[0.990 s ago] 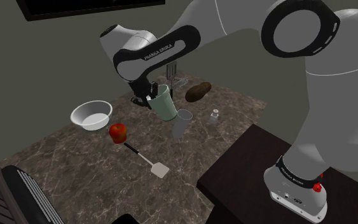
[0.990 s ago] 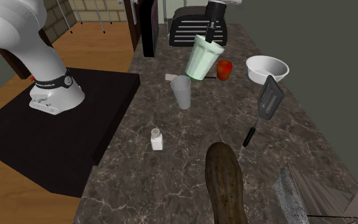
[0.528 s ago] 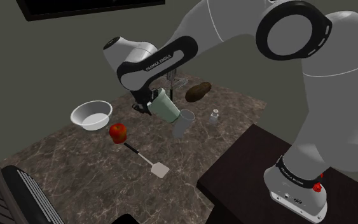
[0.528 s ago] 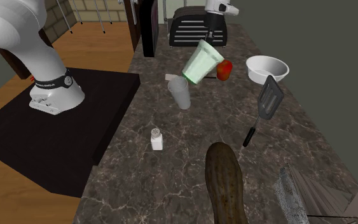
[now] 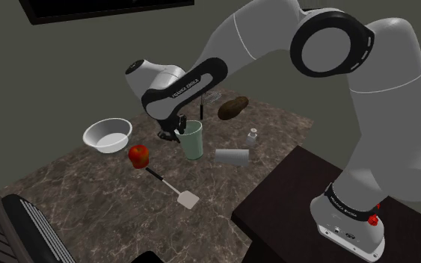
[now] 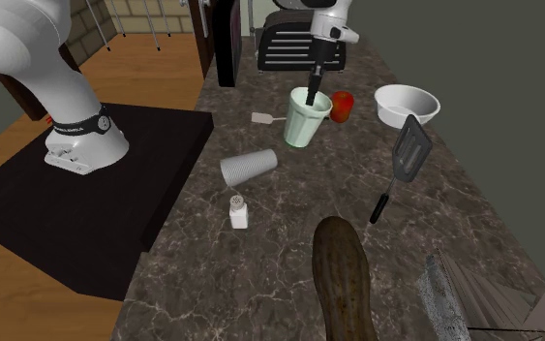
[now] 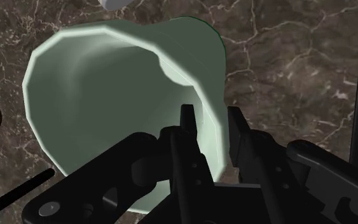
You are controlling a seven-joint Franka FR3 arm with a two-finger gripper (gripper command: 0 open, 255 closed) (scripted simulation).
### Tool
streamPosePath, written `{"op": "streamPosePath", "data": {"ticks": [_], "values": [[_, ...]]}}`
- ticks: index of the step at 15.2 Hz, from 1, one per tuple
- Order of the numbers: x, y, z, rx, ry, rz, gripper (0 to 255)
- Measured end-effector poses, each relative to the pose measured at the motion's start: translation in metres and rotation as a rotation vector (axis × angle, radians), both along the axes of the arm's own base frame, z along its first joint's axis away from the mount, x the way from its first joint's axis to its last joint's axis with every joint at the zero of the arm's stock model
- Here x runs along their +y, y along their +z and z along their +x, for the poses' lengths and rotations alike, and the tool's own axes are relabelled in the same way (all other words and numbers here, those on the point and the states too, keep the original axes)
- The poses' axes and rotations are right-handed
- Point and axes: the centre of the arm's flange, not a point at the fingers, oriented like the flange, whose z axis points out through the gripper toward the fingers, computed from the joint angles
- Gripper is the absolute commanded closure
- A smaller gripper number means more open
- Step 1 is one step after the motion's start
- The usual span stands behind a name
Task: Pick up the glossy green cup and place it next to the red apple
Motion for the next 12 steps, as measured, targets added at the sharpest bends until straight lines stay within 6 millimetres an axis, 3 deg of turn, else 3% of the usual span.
{"op": "streamPosePath", "data": {"ticks": [5,11,12], "values": [[0.000,-0.026,0.000,0.000,0.000,0.000,255],[-0.001,-0.029,0.000,0.000,0.000,0.000,255],[-0.001,-0.029,0.000,0.000,0.000,0.000,0]]}}
